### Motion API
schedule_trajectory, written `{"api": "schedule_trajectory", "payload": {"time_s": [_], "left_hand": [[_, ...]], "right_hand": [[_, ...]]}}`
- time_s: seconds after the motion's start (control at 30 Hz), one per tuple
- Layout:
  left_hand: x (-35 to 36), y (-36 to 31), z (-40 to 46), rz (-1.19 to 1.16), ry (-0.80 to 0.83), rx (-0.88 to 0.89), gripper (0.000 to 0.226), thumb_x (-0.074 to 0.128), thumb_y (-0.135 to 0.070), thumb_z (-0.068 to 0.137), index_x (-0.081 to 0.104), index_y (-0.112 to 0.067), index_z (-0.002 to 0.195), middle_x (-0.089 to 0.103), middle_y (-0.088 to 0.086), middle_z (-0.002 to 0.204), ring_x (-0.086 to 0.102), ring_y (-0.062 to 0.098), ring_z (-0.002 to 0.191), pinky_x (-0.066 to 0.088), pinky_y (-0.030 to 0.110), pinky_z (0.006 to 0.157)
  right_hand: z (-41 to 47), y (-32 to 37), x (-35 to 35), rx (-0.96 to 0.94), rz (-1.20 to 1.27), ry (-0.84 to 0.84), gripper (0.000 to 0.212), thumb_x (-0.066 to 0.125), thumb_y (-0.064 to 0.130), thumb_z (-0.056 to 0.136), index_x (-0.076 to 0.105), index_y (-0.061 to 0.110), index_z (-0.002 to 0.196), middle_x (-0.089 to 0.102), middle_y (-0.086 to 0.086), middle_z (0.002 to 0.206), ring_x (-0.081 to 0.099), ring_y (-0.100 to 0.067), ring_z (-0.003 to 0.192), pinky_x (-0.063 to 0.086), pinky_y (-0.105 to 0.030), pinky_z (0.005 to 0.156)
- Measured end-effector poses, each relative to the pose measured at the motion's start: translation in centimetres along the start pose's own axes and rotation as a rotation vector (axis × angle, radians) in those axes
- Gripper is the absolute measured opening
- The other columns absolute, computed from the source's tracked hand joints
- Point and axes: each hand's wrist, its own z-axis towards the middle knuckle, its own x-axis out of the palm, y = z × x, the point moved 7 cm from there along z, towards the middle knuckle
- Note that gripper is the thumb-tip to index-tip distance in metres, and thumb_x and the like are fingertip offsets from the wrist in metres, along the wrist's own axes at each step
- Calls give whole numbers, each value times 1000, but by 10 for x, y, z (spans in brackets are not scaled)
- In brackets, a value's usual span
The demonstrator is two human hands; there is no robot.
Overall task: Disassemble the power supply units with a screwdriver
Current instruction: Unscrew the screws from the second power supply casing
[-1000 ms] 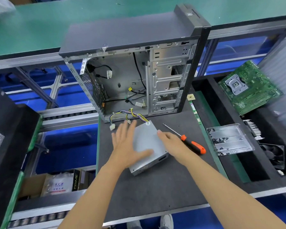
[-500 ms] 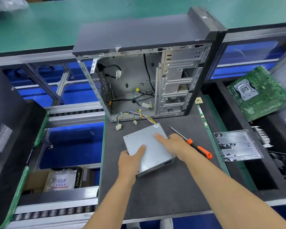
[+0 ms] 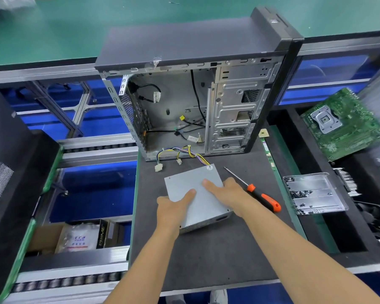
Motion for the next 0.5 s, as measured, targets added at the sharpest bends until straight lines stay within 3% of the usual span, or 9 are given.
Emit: {"api": "schedule_trajectory", "payload": {"time_s": [0.1,0.27,0.5], "left_hand": [[0,1,5,-24,17,-19,79,92,-47,62,53,-10,119,69,3,108,69,23,95,58,42,82],[1,-2,6,-35,45,-28,59,94,-44,61,68,-12,103,76,-1,91,73,15,76,52,23,53],[-6,-4,10,22,16,-29,60,95,-48,52,71,-12,93,76,0,87,74,18,74,54,28,58]], "right_hand": [[1,-4,6,25,96,60,94,75,77,56,54,11,120,68,-2,111,70,-21,94,58,-41,86],[0,-3,7,35,119,6,95,78,77,45,58,11,109,69,-4,107,71,-23,89,59,-42,83],[-3,0,-3,-1,-6,-75,85,74,81,50,59,12,98,66,-1,102,68,-19,87,59,-40,81]]}}
